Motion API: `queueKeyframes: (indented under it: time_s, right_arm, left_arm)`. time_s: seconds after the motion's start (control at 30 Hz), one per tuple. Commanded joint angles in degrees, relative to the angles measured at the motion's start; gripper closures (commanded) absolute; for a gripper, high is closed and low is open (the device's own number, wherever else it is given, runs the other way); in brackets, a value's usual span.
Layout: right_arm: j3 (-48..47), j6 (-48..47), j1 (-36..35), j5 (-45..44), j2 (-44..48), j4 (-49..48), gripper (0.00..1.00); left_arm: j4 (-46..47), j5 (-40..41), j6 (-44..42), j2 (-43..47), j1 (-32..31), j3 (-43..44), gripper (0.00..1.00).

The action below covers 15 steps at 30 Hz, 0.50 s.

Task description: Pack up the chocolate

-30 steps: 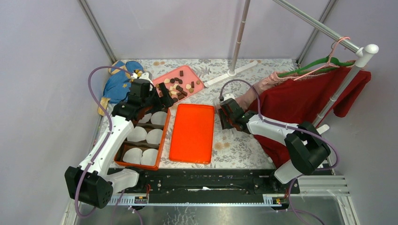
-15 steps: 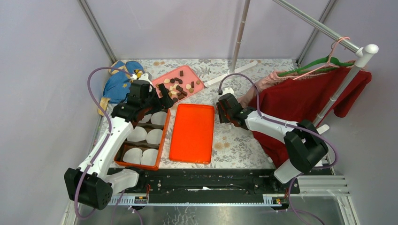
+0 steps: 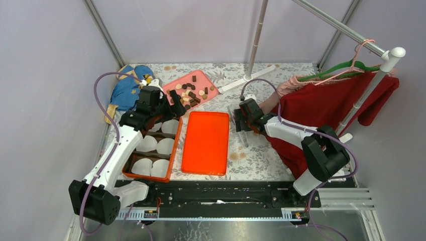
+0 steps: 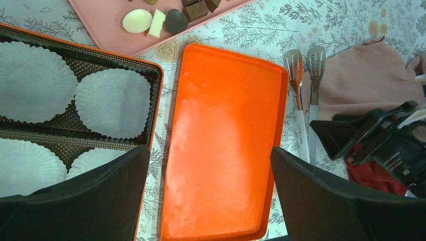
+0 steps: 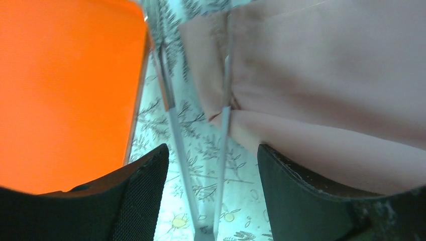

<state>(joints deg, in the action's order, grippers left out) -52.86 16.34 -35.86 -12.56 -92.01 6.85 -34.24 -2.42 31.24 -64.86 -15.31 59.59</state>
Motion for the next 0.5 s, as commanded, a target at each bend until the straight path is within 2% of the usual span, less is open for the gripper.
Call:
queueKeyframes:
  time_s: [0.0, 0.3, 0.47]
  right_arm:
    - [-4.1, 3.5, 3.9, -0.2, -1.3, -0.7, 0.3]
    - [-12.4, 7.9, 15.4, -8.5, -10.1, 7.5, 0.27]
    - [-16.7, 5.2, 16.7, -8.9, -10.0, 9.4, 0.28]
  left_arm:
    - [0.2, -0.2, -1.0, 1.0, 0.5, -0.2, 0.03]
    - [0.3, -0.6, -1.3, 1.1, 0.5, 0.2, 0.03]
    - [-0.1, -0.2, -1.4, 1.1, 0.5, 0.6, 0.02]
